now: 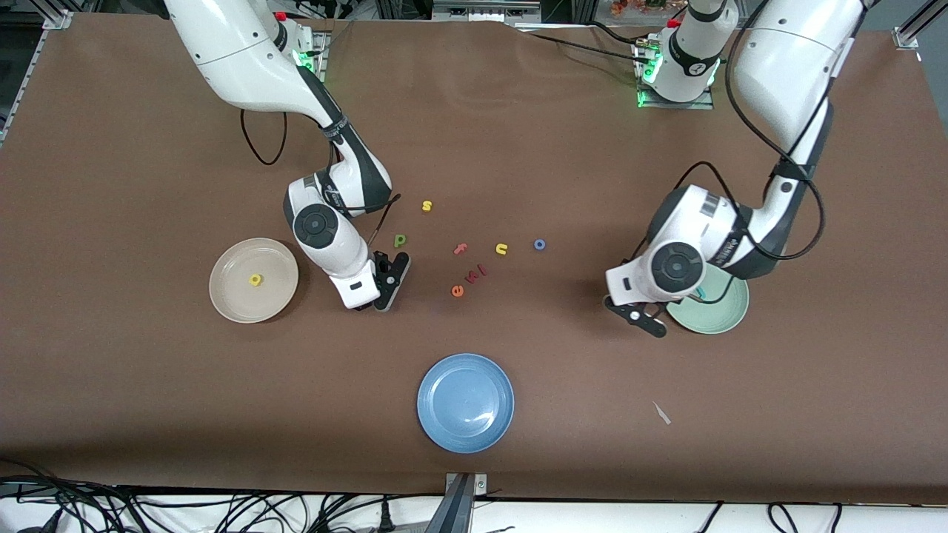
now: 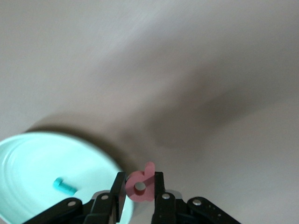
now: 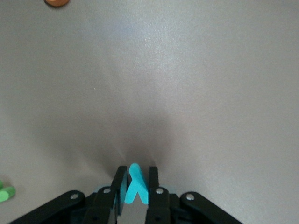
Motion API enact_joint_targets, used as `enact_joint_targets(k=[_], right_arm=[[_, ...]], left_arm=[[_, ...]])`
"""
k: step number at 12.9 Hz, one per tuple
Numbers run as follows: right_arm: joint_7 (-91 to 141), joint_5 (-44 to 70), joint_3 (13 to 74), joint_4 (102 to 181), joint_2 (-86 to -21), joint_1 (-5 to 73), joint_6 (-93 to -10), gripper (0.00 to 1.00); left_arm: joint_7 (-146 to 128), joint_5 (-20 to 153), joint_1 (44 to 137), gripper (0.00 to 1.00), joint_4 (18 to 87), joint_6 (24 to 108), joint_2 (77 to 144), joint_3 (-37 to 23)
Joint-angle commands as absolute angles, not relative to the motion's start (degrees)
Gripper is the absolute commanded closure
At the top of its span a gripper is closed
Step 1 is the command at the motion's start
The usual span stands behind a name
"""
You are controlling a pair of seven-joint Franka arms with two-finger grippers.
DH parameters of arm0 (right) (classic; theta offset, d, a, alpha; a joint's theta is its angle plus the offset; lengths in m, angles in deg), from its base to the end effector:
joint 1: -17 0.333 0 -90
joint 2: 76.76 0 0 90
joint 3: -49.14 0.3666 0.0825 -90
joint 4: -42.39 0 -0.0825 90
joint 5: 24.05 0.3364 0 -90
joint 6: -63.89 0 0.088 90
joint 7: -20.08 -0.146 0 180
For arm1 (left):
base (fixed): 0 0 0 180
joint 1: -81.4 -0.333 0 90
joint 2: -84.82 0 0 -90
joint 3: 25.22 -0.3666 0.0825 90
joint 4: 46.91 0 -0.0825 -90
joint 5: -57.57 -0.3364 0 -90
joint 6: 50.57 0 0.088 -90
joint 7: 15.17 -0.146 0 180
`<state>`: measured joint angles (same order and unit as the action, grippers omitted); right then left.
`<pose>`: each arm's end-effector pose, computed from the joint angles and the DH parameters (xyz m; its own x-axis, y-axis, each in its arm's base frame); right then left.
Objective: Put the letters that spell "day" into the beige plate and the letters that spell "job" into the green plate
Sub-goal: 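Place the pink a on the green plate while the right gripper lifts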
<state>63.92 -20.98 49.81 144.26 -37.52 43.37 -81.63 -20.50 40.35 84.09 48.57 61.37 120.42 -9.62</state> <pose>0.5971 0.3044 0.2159 0.3684 0.9259 0.0831 0.9282 -0.3714 0.0230 0.6104 -0.1479 0.2679 0.8177 -0.4861 -0.3082 -0.5231 -0.8510 -0.0458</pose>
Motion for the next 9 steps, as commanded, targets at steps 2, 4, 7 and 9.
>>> enact_joint_targets(k=[2,4,7,9], right_arm=[[63.59,-20.71,49.94,143.64,-36.86,43.37,-81.04,0.85],[62.71,-20.71,49.94,143.64,-36.86,43.45,-81.04,0.90],[62.09,-20.71,49.94,143.64,-36.86,43.45,-80.95,0.97],[62.01,-20.71,49.94,143.64,-37.03,43.45,-80.95,1.00]], left_arm=[[-26.67,39.64,79.74,1.00,53.81,62.28,117.52,-9.13],[-27.30,39.56,78.42,1.00,57.40,67.26,117.43,-9.13],[-29.48,38.94,75.60,1.00,61.64,75.45,117.52,-9.22],[-30.90,38.94,75.51,0.96,61.64,75.38,117.52,-9.22]])
